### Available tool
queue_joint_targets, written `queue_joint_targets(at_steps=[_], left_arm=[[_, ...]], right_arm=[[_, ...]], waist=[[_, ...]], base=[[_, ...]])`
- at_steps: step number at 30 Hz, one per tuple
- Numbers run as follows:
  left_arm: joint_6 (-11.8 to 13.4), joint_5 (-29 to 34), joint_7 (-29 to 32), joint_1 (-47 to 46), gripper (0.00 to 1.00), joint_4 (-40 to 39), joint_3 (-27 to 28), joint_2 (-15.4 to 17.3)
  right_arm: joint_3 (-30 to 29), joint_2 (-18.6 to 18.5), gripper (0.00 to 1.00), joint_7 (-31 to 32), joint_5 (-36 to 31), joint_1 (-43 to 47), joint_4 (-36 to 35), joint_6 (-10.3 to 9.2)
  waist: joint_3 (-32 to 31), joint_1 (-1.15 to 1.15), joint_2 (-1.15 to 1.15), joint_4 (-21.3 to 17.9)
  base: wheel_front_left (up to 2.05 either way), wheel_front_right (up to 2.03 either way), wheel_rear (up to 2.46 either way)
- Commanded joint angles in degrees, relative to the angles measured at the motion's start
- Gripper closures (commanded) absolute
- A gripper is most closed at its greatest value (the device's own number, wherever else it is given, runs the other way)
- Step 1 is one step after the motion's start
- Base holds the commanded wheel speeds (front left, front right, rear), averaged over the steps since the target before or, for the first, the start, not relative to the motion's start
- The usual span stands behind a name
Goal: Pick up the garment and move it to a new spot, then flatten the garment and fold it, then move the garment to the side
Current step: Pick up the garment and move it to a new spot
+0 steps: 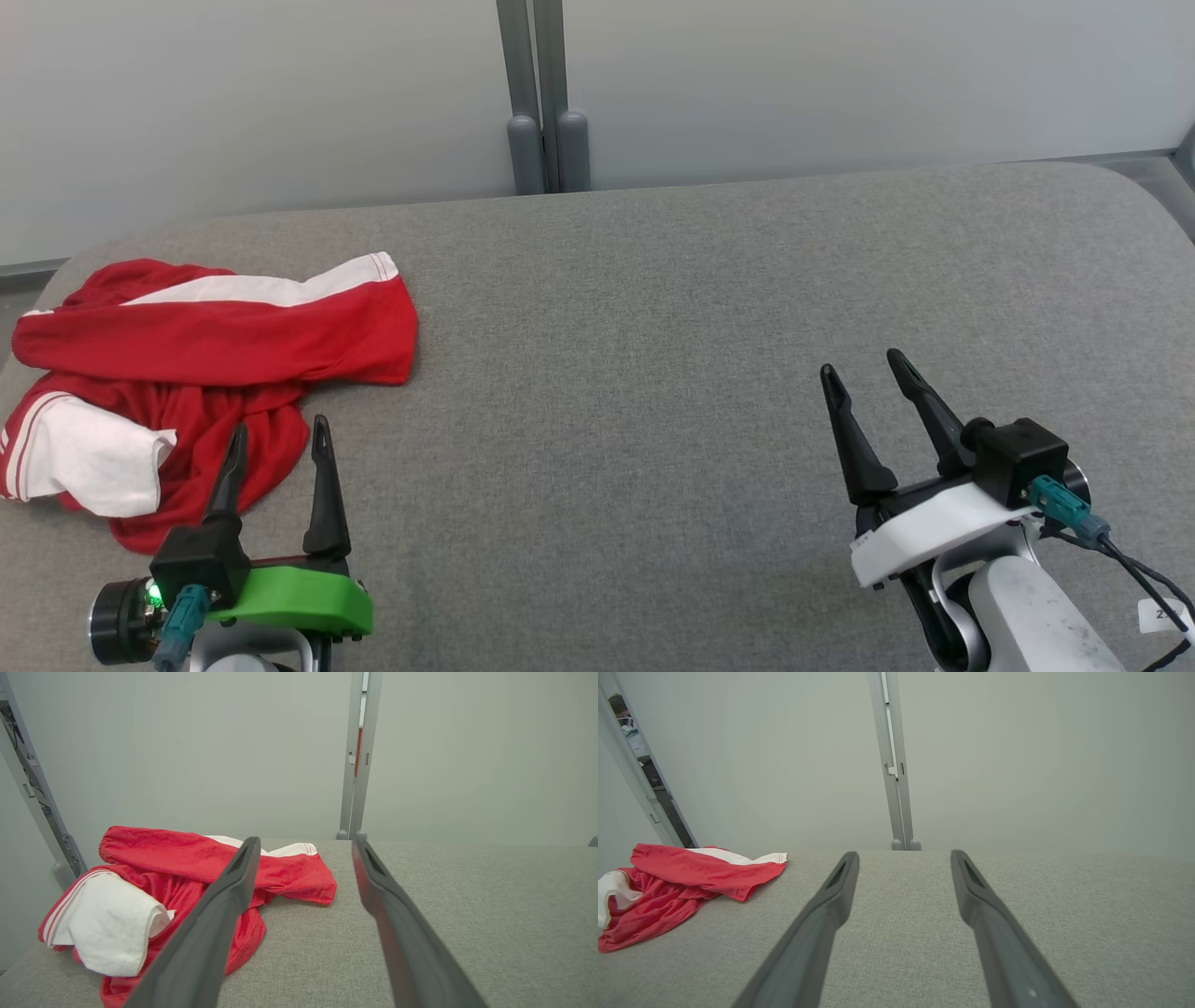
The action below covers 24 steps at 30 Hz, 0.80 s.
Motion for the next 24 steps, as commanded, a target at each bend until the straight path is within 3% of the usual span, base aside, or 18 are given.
queue_joint_targets(at_steps=[1,15,24], left_arm=[[0.2,-0.3,0.0,-0.4,0.00,0.3,0.1,0.3],[1.1,-1.6,0.0,-0.9,0.00,1.2,0.1,0.3],[2.0,-2.3,0.0,-0.8,0.00,2.8,0.8,0.3]], right_arm=[[0.1,-0.1,0.00,-0.2,0.1,-0.4,0.0,0.00],[0.9,-0.8,0.00,-0.2,-0.1,-0.3,-0.5,0.00],[3.7,-0.8,0.00,-0.2,1.8,0.1,-2.7,0.00]], waist=[[0.0,0.00,0.00,0.0],[0.2,0.00,0.00,0.6],[0.5,0.00,0.00,5.8]], base=[[0.00,0.00,0.00],[0.00,0.00,0.00],[0.00,0.00,0.00]])
